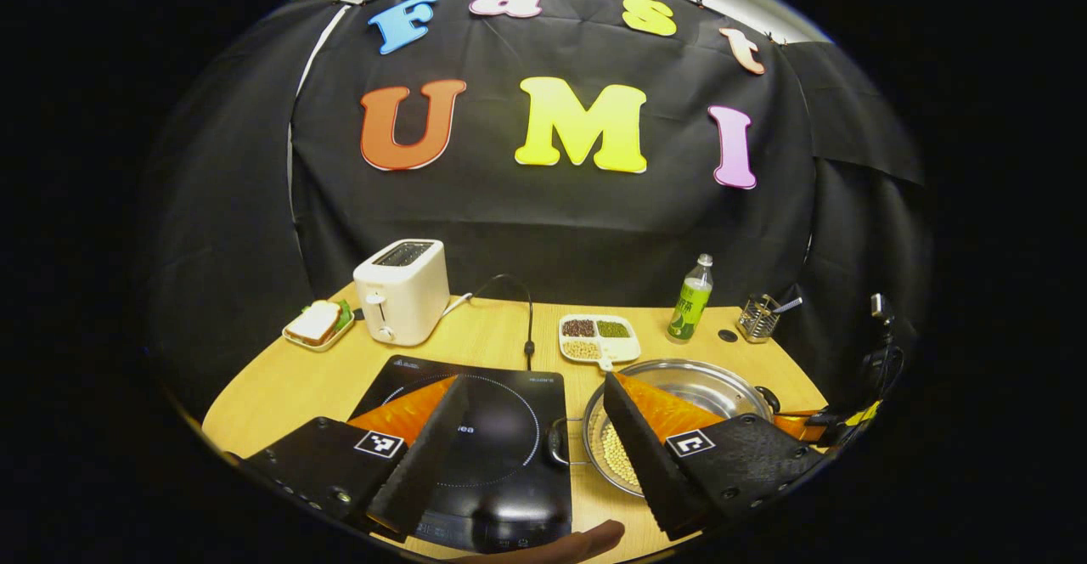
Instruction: First push the handle of the pot to place it horizontally, then grasp the pot with both hands and set it on the induction cooktop.
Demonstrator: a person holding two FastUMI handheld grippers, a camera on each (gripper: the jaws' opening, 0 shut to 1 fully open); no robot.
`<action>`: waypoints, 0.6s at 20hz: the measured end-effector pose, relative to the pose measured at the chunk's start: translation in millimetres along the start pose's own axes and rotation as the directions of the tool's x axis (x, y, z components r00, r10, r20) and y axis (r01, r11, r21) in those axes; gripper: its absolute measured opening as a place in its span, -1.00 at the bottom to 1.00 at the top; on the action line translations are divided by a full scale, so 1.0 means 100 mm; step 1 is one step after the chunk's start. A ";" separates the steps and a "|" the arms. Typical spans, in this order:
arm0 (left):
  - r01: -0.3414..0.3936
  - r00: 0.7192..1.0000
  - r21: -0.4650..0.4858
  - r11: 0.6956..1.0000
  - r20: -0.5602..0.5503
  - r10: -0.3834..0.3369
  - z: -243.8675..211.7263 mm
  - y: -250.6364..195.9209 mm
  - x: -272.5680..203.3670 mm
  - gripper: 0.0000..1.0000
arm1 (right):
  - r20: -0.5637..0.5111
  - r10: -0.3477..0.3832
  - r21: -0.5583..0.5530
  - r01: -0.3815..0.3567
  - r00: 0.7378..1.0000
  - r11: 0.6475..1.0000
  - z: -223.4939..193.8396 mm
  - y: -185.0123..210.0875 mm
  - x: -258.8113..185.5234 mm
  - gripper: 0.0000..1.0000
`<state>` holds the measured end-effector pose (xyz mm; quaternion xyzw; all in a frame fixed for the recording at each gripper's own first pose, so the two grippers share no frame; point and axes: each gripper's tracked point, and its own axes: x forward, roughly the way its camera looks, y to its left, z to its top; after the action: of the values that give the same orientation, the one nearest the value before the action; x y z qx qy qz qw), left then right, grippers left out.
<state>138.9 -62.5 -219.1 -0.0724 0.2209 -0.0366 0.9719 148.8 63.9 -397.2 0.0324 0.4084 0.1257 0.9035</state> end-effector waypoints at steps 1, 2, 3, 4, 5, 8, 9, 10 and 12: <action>0.003 1.000 -0.004 1.000 -0.020 -0.003 -0.04 -0.01 0.03 0.92 | 0.010 -0.006 0.000 0.006 1.000 1.000 0.03 -0.01 -0.02 -0.92; 0.007 0.999 -0.009 1.000 -0.041 -0.008 -0.10 -0.03 0.07 0.92 | 0.017 -0.010 -0.001 0.010 1.000 1.000 0.06 -0.02 -0.03 -0.92; 0.006 0.998 -0.008 1.000 -0.057 -0.007 -0.16 -0.04 0.10 0.92 | 0.024 -0.011 -0.001 0.011 1.000 1.000 0.08 -0.02 -0.05 -0.92; 0.008 0.998 -0.005 1.000 -0.069 -0.008 -0.21 -0.05 0.14 0.90 | 0.031 -0.012 -0.001 0.012 0.999 1.000 0.11 -0.02 -0.05 -0.92; 0.023 0.996 -0.006 1.000 -0.091 -0.023 -0.30 -0.11 0.19 0.90 | 0.035 -0.016 -0.001 0.016 0.999 1.000 0.13 -0.03 -0.05 -0.92; 0.072 0.983 -0.029 0.997 -0.166 -0.075 -0.56 -0.27 0.26 0.91 | 0.049 -0.028 0.011 0.028 0.998 1.000 0.23 -0.04 -0.03 -0.77; 0.074 0.980 -0.027 0.997 -0.185 -0.078 -0.63 -0.29 0.26 0.91 | 0.059 -0.031 0.016 0.030 0.998 0.999 0.26 -0.04 -0.02 -0.51; 0.072 0.978 -0.021 0.997 -0.197 -0.075 -0.68 -0.29 0.29 0.91 | 0.070 -0.047 0.018 0.046 0.996 0.999 0.30 -0.07 0.00 -0.22; 0.075 0.973 -0.010 0.997 -0.217 -0.075 -0.77 -0.33 0.34 0.92 | 0.071 -0.083 0.006 0.083 0.994 0.997 0.33 -0.13 0.06 0.38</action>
<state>134.8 -108.5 -297.1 -0.0770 0.3230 -0.0807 0.9398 180.2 54.5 -381.7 0.0213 0.3770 0.0861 0.9219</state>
